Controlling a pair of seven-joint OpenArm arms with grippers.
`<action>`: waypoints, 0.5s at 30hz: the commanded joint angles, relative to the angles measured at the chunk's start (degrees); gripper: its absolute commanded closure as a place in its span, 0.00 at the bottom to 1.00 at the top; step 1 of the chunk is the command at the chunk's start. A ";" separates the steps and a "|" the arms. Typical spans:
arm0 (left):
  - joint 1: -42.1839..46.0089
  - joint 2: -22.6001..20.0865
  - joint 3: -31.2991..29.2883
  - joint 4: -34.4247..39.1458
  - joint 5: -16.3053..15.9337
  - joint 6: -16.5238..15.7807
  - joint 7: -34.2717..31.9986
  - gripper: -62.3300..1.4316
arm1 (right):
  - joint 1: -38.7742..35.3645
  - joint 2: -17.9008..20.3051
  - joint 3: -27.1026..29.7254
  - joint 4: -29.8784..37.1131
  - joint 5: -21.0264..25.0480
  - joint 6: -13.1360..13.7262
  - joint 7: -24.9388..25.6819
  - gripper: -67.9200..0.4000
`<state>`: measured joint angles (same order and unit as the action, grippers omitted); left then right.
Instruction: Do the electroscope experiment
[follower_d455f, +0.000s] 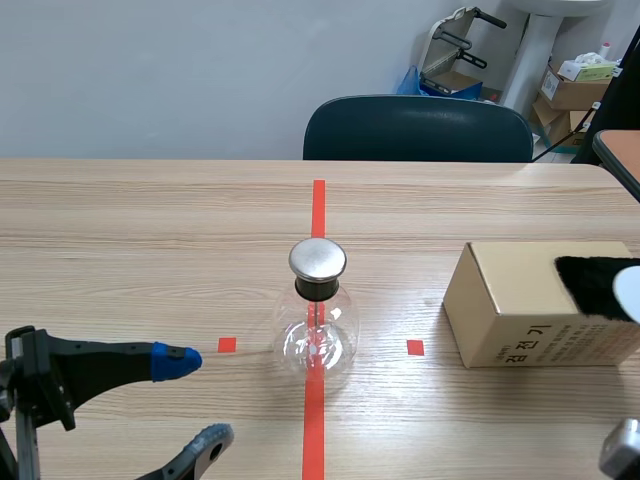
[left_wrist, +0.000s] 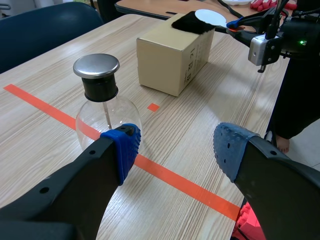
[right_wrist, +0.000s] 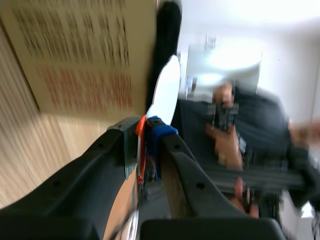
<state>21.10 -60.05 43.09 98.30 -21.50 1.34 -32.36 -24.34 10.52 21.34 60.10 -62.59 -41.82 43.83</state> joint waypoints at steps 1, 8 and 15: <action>-0.02 0.17 -0.15 0.87 -0.15 -0.15 -0.57 0.43 | 0.39 0.72 -0.28 0.22 -0.28 -0.11 5.38 0.98; -0.02 0.17 -0.15 0.87 -0.15 -0.15 -0.59 0.43 | 0.20 0.24 -0.85 0.22 0.20 -0.15 -2.60 0.98; -0.02 0.17 -0.15 0.87 -0.15 -0.15 -0.57 0.43 | 0.22 0.31 -0.85 0.22 -0.20 -0.13 4.33 0.98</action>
<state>21.10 -60.05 43.09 98.30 -21.50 1.34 -32.36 -24.34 10.35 20.53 60.10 -62.74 -42.02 46.85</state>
